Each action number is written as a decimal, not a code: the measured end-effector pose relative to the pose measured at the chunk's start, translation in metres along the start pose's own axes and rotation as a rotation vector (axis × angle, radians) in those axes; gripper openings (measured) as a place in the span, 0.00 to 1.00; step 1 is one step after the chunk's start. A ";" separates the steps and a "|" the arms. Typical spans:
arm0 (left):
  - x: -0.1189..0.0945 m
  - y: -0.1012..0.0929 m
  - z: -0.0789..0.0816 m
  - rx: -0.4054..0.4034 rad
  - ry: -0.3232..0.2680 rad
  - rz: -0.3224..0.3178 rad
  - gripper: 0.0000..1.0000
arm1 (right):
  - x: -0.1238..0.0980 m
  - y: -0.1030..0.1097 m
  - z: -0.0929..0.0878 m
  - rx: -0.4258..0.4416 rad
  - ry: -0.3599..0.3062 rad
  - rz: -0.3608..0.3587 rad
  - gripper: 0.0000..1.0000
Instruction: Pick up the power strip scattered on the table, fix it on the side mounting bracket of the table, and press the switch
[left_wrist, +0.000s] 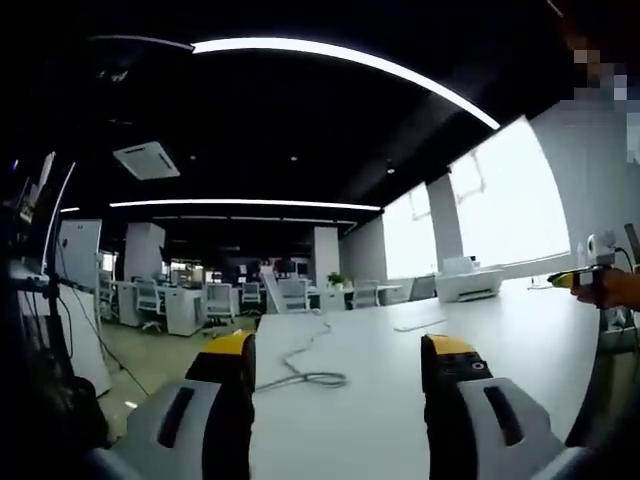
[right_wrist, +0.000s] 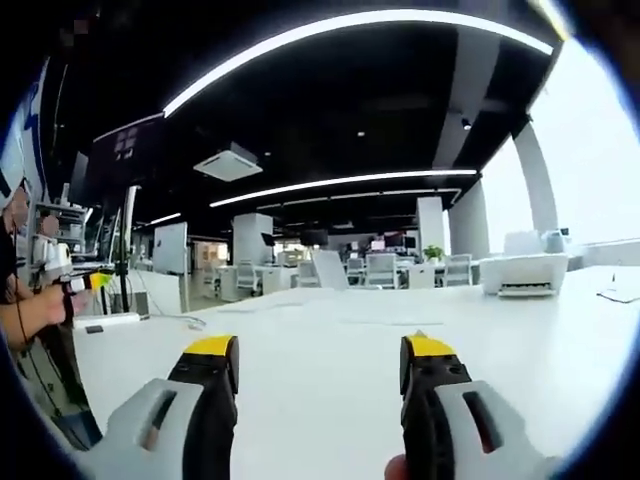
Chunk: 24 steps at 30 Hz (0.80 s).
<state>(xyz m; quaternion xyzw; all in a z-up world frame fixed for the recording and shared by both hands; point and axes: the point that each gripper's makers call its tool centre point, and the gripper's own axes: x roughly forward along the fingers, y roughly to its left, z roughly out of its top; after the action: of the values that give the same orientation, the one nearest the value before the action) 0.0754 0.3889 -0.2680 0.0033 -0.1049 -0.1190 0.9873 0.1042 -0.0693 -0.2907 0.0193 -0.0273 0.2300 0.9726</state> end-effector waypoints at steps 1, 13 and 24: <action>0.000 0.001 0.000 0.002 0.001 0.002 0.71 | 0.001 0.000 0.000 0.001 0.002 -0.001 0.61; 0.003 0.006 -0.002 0.010 0.007 0.013 0.71 | 0.003 0.002 0.006 0.001 -0.010 0.010 0.61; 0.003 0.007 -0.001 0.009 0.005 0.014 0.71 | 0.005 0.000 0.004 0.003 -0.007 0.007 0.61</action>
<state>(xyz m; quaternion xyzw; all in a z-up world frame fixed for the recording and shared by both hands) 0.0796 0.3948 -0.2678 0.0074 -0.1032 -0.1117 0.9883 0.1085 -0.0672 -0.2863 0.0215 -0.0302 0.2334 0.9717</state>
